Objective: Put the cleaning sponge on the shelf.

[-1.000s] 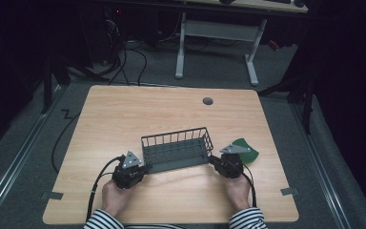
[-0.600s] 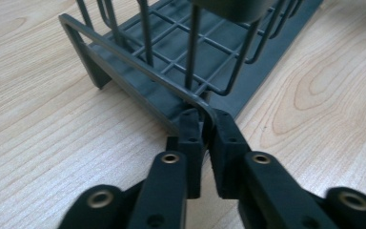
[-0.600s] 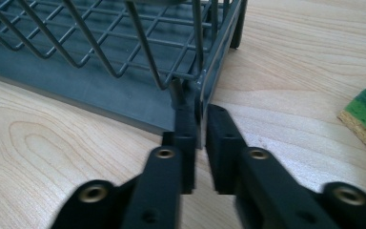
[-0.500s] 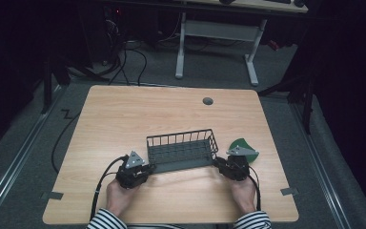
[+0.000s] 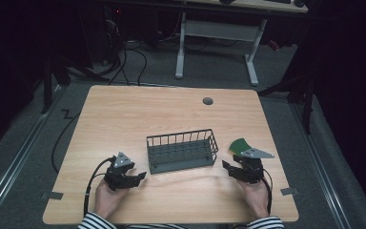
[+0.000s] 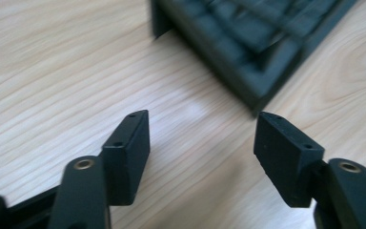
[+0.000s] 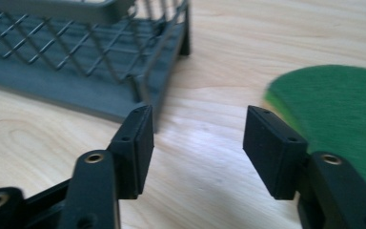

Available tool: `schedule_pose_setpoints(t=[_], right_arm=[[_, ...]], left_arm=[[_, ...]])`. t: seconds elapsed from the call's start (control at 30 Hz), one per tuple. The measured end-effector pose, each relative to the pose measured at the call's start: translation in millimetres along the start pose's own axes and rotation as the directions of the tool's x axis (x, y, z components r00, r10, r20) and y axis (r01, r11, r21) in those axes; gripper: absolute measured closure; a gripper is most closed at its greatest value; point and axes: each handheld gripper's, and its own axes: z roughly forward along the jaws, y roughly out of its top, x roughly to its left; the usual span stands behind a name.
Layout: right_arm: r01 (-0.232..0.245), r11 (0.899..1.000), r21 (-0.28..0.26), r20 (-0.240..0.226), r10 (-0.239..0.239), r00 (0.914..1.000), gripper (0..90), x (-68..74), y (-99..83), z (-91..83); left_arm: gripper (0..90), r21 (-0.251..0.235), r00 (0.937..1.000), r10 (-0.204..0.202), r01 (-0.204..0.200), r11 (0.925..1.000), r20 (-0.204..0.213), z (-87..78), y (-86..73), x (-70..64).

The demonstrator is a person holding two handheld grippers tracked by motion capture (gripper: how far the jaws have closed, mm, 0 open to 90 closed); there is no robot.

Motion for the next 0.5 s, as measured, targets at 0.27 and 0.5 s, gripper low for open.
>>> schedule_pose_setpoints(t=[0.27,0.5], right_arm=[[0.007,1.000,-0.012,0.061,-0.006,0.9981,34.4,-16.4,8.6,-10.9],[0.024,0.998,0.065,0.109,-0.031,0.9935,31.7,-32.5,29.8,-16.1]], left_arm=[[34.0,-0.001,0.9971,-0.006,0.006,1.0000,-0.076,-1.2,-4.4,16.0],[31.3,-0.049,0.9933,-0.011,0.005,0.9988,-0.115,3.3,-7.2,24.6]])
